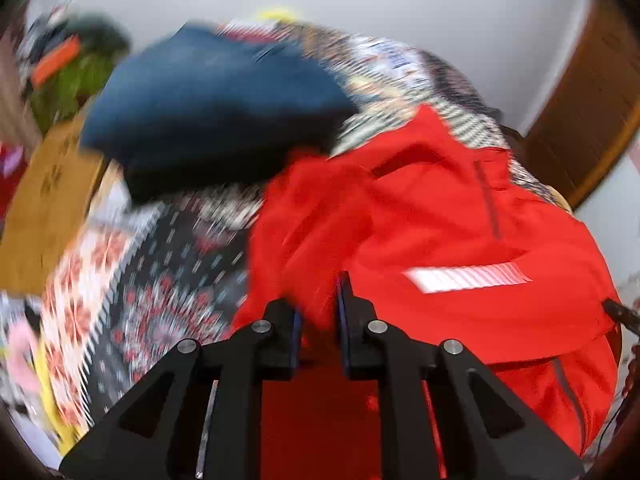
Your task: Fold large clothes
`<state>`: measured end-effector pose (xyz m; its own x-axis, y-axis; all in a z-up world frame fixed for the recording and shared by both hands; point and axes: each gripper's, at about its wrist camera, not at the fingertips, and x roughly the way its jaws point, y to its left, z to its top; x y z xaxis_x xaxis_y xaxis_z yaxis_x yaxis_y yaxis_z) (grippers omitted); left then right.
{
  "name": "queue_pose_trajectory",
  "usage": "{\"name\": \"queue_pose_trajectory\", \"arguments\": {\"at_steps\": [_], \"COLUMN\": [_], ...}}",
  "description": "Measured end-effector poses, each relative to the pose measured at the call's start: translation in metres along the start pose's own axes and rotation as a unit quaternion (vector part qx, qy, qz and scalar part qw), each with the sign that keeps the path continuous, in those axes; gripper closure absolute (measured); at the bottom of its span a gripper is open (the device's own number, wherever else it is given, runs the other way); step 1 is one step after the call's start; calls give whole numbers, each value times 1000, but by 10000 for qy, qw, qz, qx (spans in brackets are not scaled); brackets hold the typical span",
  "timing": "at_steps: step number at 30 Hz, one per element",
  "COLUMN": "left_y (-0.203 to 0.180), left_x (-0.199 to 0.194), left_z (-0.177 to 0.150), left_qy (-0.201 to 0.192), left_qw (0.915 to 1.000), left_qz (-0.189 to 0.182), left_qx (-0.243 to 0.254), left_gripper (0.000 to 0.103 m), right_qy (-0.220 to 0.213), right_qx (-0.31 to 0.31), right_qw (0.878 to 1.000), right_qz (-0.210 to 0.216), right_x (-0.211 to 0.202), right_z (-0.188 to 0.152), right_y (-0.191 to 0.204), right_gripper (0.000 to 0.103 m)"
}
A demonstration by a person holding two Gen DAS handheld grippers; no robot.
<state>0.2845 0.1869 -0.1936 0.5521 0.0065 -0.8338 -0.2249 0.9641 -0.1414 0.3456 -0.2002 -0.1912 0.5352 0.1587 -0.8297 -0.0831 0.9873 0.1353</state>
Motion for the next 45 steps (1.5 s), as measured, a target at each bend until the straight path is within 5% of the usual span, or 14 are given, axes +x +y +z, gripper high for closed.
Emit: {"name": "queue_pose_trajectory", "arguments": {"at_steps": [5, 14, 24, 30, 38, 45], "left_y": [41, 55, -25, -83, -139, -156], "left_x": [18, -2, -40, -32, 9, 66], "left_z": [-31, -39, 29, 74, 122, 149], "left_qy": [421, 423, -426, -643, -590, -269], "left_qw": [9979, 9975, 9964, 9890, 9832, 9846], "left_qz": [167, 510, 26, -220, -550, -563], "left_qx": [-462, -248, 734, 1314, 1638, 1630], "left_gripper": [75, 69, 48, 45, 40, 40], "right_qy": [-12, -32, -747, -981, -713, -36], "right_qx": [29, -59, -648, -1027, -973, -604], "right_qw": [10000, 9999, 9951, 9897, 9914, 9958], "right_qz": [-52, -117, 84, 166, 500, 693], "right_x": [0, -12, -40, -34, 10, 84], "right_z": [-2, 12, 64, 98, 147, 184], "right_y": [1, 9, 40, 64, 82, 84], "right_gripper": [38, 38, 38, 38, 38, 38]}}
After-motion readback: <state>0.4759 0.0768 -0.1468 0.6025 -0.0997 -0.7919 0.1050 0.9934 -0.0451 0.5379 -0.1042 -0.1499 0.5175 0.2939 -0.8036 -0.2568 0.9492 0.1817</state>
